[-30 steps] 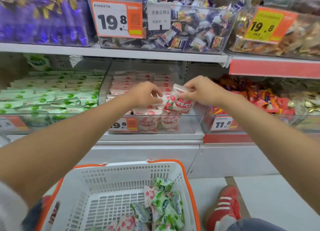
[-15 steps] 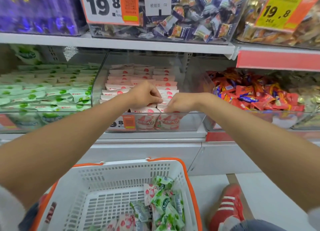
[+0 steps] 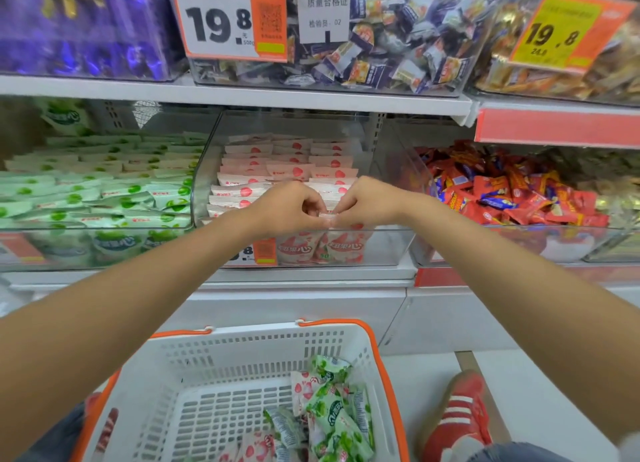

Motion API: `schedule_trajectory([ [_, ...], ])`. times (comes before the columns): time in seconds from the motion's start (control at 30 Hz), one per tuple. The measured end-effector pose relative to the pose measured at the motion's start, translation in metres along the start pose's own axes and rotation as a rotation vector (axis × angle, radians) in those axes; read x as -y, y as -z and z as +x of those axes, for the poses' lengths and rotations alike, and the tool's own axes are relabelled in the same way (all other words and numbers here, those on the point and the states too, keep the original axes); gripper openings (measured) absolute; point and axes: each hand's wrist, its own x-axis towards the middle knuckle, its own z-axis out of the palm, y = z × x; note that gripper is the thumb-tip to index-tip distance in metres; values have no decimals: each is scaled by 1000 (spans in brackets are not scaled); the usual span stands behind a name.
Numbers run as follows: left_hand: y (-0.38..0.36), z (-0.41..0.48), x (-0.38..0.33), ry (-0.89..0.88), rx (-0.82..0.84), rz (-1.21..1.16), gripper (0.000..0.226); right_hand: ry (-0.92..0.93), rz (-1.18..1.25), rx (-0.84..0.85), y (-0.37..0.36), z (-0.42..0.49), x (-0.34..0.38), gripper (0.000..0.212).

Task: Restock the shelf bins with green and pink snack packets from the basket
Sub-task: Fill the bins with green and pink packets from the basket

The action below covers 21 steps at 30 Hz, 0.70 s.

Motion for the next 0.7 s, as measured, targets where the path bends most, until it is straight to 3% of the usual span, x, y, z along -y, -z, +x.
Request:
schedule_trajectory([
  [0.1,1,1,1,26,12,8,14,-151,359,-321,12,6,-13,18],
  [0.17,2,1,-1,46,43,2,14,-300,351,-430,14,12,-24,21],
  [0.27,-4,0,6,15,-73,263,30,-537,574,-156,12,18,-29,46],
  [0.33,-12,-5,15,14,-105,496,61,-595,810,78,6,25,-25,47],
  [0.43,-18,-4,22,49,-41,517,92,-620,846,82,-11,46,-16,44],
  [0.53,-18,-3,21,52,-25,488,80,-603,787,2,-19,56,-14,36],
  [0.7,-17,-4,19,62,-20,489,61,-588,947,224,-6,51,-36,53],
])
